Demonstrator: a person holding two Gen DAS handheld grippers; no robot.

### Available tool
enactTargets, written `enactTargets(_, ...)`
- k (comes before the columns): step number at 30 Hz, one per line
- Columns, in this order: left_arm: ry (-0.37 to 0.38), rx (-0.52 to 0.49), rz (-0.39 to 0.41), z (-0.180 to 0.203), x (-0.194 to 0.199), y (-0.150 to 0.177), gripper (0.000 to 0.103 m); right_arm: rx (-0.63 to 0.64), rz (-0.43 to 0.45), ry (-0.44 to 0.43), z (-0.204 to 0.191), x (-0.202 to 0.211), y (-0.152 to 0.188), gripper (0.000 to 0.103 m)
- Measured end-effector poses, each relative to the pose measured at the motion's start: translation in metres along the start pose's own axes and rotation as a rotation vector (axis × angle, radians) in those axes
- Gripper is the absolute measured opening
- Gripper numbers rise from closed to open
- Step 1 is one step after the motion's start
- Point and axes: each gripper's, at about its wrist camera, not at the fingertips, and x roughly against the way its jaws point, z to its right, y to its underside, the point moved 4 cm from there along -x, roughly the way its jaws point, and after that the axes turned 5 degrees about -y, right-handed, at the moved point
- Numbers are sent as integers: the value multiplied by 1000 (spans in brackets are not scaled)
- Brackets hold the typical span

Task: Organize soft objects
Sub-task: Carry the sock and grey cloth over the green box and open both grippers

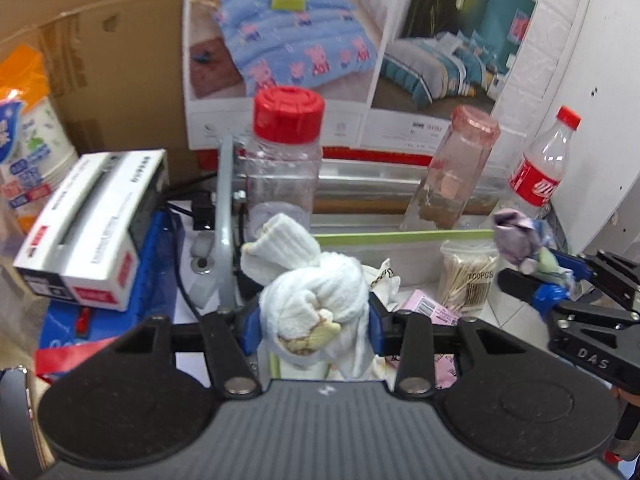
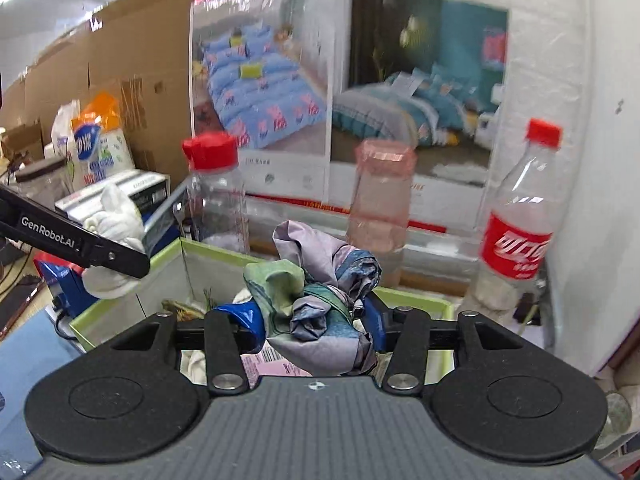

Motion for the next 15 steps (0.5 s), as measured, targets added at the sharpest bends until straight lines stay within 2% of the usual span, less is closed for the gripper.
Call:
enactTargets(2, 0, -6, -25, 4, -13, 1, 46, -11, -47, -10, 2, -16, 5, 38)
enactTargets(4, -8, -19, -40, 7, -22, 2, 70, -31, -114, 17, 3, -28, 12, 41)
enactTargets(6, -19, -33, -49, 9, -25, 4, 79, -41, -154, 65, 5, -30, 16, 43)
enactTargets(12, -46, -57, -13, 12, -7, 12, 79, -121, 11, 82, 11, 9, 4, 48)
enactTargets(15, -55, -69, 9, 15, 6, 19, 79, -106, -12, 80, 9, 11, 4, 51)
